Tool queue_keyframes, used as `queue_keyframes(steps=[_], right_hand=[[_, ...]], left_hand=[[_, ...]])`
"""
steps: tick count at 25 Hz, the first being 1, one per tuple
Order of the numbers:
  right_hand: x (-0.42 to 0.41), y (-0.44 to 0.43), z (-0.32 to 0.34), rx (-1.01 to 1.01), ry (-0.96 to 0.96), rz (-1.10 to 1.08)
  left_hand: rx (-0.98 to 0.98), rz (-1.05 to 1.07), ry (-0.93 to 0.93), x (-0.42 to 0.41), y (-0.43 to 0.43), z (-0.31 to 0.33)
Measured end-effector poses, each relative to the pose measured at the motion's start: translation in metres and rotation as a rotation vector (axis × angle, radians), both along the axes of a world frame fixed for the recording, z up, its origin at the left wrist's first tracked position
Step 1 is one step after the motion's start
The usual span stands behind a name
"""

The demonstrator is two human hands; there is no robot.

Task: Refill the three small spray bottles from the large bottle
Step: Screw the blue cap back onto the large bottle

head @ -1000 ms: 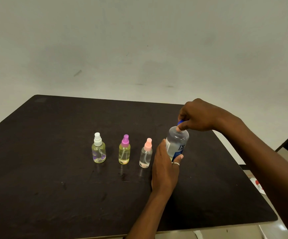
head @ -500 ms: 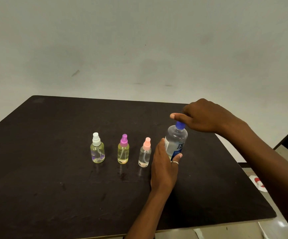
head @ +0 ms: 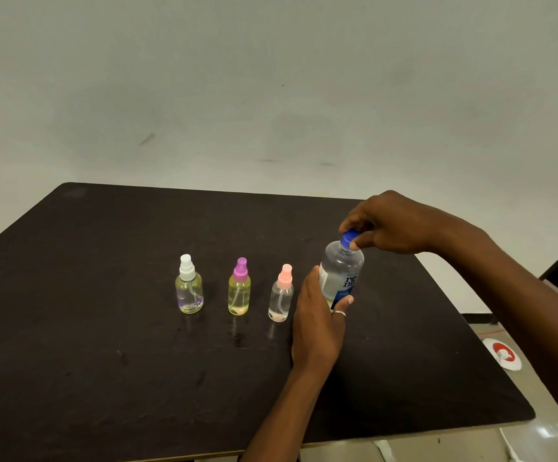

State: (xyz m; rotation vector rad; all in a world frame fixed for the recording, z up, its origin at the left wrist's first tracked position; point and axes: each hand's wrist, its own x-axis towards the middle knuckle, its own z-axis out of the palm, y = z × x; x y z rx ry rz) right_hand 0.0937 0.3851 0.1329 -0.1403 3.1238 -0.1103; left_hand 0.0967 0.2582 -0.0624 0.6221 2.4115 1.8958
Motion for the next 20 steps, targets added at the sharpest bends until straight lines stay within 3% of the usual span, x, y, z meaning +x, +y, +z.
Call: queue_keyframes(steps=[10, 20], right_hand=[[0.001, -0.022, -0.013, 0.435, 0.172, -0.186], [0.007, -0.034, -0.017, 0.492, 0.28, -0.284]], left_hand=[[0.011, 0.002, -0.016, -0.001, 0.001, -0.002], [0.028, 0.002, -0.023, -0.001, -0.001, 0.0]])
